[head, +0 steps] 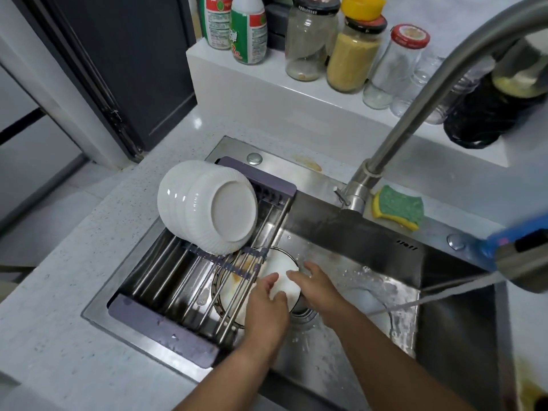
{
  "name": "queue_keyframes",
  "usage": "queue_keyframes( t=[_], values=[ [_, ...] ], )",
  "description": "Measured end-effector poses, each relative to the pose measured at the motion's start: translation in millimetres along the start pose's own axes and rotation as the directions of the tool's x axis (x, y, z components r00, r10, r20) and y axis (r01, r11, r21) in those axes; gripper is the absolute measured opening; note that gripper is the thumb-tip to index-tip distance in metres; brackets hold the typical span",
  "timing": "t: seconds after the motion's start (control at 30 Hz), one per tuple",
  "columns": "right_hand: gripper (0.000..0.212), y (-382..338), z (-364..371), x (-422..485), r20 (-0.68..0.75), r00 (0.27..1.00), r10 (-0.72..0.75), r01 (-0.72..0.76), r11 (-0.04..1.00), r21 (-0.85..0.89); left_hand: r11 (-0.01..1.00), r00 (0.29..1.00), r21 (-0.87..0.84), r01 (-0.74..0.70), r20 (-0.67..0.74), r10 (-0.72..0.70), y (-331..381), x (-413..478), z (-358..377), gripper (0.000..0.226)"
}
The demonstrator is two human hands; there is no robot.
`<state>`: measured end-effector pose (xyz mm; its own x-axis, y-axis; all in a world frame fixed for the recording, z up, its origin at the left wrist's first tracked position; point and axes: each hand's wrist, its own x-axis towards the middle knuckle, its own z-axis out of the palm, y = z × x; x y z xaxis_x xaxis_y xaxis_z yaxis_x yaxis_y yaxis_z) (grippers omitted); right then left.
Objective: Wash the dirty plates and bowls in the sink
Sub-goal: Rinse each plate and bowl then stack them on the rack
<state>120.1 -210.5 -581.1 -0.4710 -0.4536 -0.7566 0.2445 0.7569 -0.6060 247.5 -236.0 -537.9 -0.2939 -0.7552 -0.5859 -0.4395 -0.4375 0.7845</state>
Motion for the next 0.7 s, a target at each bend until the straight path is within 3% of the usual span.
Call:
queue_keyframes(
  t=[0.13,0.23,0.33,0.47,0.6,0.7],
  values=[
    [0.056,9.6,9.0,14.0,0.090,0.996,0.027,-0.028,1.000,0.003,0.909,0.996,0.416,-0.015,-0.069,0.048,-28.8,-0.8,8.5,0.057],
    [0.045,5.6,13.3,19.2,0.098,0.994,0.045,-0.048,0.998,0.032,0.885,0.981,0.460,0.069,-0.193,0.024,-33.6,-3.3,17.9,0.061],
    [0.022,-4.2,8.9,17.0,0.108,0.994,0.012,-0.013,1.000,0.003,0.835,0.982,0.544,0.087,-0.187,0.020,-28.9,-1.5,27.1,0.061],
    [0.028,-5.5,5.5,24.3,0.155,0.985,0.079,-0.090,0.994,0.066,0.752,0.997,0.658,0.038,-0.073,0.014,-26.3,3.7,23.4,0.072],
    [0.060,1.9,6.1,37.4,0.225,0.957,0.182,-0.210,0.972,0.109,0.624,0.994,0.781,0.013,0.058,-0.094,-21.1,12.3,12.4,0.081],
    [0.062,3.9,5.3,44.7,0.271,0.937,0.220,-0.256,0.961,0.102,0.572,0.979,0.821,-0.007,0.122,-0.163,-21.9,19.6,7.5,0.081]
  ],
)
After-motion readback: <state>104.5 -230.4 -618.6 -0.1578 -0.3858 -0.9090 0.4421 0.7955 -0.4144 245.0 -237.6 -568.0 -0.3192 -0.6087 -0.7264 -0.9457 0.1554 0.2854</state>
